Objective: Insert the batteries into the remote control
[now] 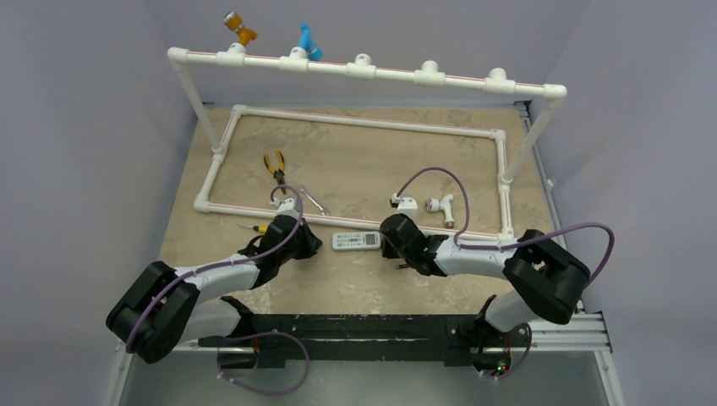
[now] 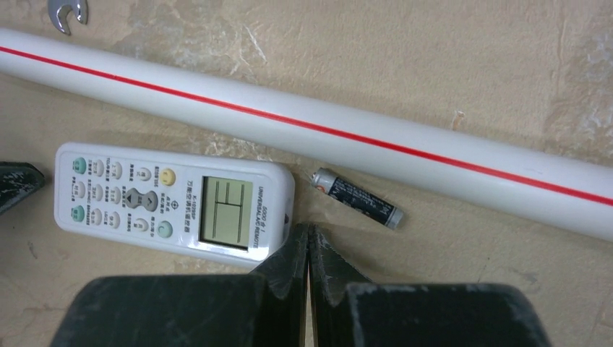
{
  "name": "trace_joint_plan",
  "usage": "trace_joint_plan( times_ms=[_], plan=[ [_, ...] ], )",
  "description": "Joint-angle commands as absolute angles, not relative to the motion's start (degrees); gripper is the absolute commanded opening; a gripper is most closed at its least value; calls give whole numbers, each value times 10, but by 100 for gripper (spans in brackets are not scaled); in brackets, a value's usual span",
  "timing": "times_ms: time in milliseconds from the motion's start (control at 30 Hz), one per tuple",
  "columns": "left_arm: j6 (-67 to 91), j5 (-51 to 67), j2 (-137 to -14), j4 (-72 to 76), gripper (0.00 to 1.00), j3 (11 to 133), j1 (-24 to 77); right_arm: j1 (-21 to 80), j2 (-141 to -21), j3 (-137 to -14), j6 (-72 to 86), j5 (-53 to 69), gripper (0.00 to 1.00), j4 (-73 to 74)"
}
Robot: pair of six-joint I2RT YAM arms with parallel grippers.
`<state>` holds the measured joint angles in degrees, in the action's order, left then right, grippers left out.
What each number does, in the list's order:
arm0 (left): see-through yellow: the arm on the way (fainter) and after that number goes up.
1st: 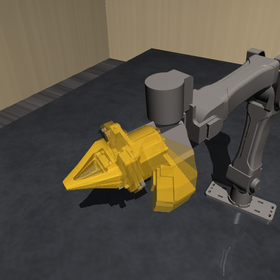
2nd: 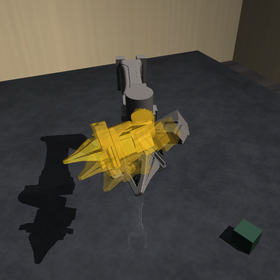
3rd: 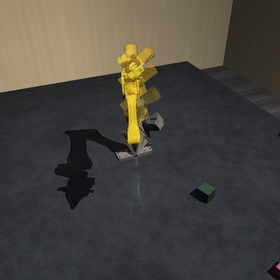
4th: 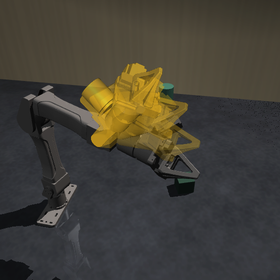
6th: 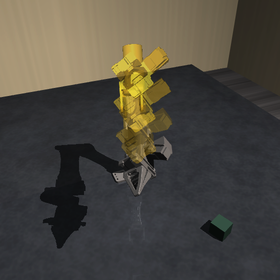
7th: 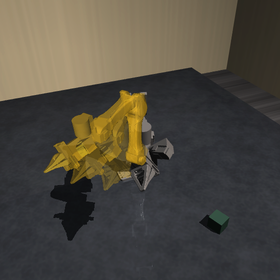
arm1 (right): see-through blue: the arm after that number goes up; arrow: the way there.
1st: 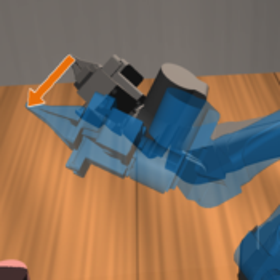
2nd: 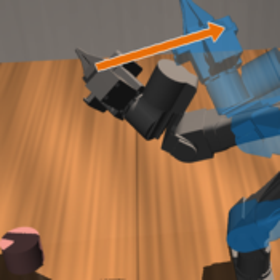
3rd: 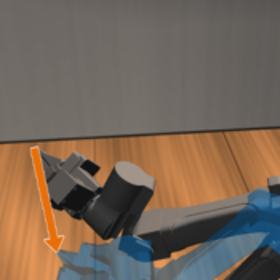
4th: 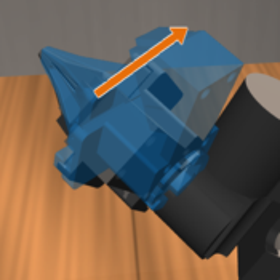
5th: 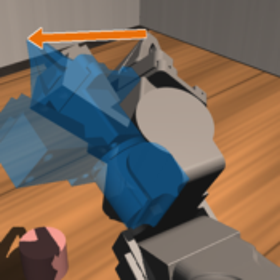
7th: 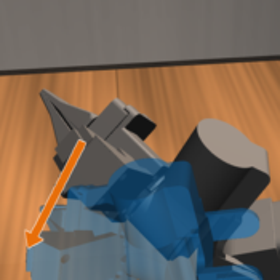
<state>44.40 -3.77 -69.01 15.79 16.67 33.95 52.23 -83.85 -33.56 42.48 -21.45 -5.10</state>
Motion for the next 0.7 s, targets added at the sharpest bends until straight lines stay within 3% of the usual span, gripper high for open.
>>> trace_joint_plan(
  times_ms=[0,667],
  plan=[
    [436,-45,-705,172,0,183,343,522,-859,-372,409,-232,0,-57],
    [429,37,-754,205,0,198,345,524,-876,-376,327,-128,0,-113]
  ],
)
